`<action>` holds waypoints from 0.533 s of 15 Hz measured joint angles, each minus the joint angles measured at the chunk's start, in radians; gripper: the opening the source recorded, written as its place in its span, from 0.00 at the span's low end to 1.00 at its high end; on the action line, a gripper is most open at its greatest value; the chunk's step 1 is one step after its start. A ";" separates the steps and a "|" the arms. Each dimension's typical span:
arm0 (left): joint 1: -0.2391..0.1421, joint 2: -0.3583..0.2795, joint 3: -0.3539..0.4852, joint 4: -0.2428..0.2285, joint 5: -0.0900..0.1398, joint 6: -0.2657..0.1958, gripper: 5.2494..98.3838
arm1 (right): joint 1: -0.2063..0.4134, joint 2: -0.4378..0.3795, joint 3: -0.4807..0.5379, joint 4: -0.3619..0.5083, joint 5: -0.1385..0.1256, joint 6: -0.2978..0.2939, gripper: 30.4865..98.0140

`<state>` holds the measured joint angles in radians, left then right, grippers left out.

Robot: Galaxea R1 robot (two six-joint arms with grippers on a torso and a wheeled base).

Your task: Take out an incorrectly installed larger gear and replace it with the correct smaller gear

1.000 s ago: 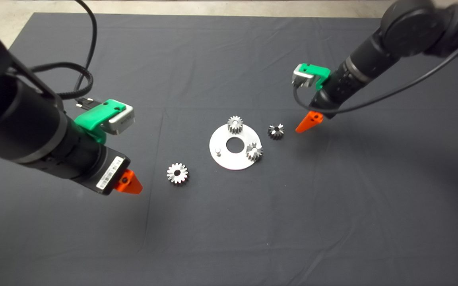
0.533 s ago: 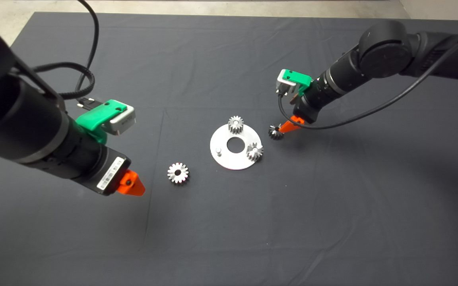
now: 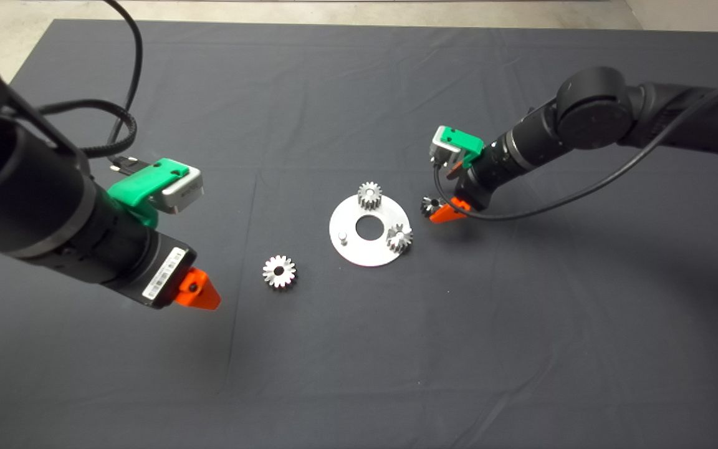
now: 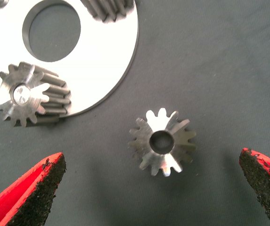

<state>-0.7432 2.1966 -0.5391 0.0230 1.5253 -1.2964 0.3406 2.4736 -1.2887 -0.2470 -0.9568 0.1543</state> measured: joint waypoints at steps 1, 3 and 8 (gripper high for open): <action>0.000 -0.003 0.000 -0.001 0.000 0.000 1.00 | 0.001 -0.001 0.000 -0.016 0.013 0.000 1.00; 0.000 -0.008 0.000 -0.007 0.000 0.000 1.00 | 0.006 -0.010 0.000 -0.038 0.037 0.000 1.00; 0.000 -0.011 0.000 -0.010 0.000 0.000 1.00 | -0.011 -0.016 0.000 -0.083 0.043 0.000 1.00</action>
<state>-0.7432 2.1860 -0.5387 0.0134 1.5255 -1.2964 0.3300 2.4574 -1.2883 -0.3304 -0.9135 0.1547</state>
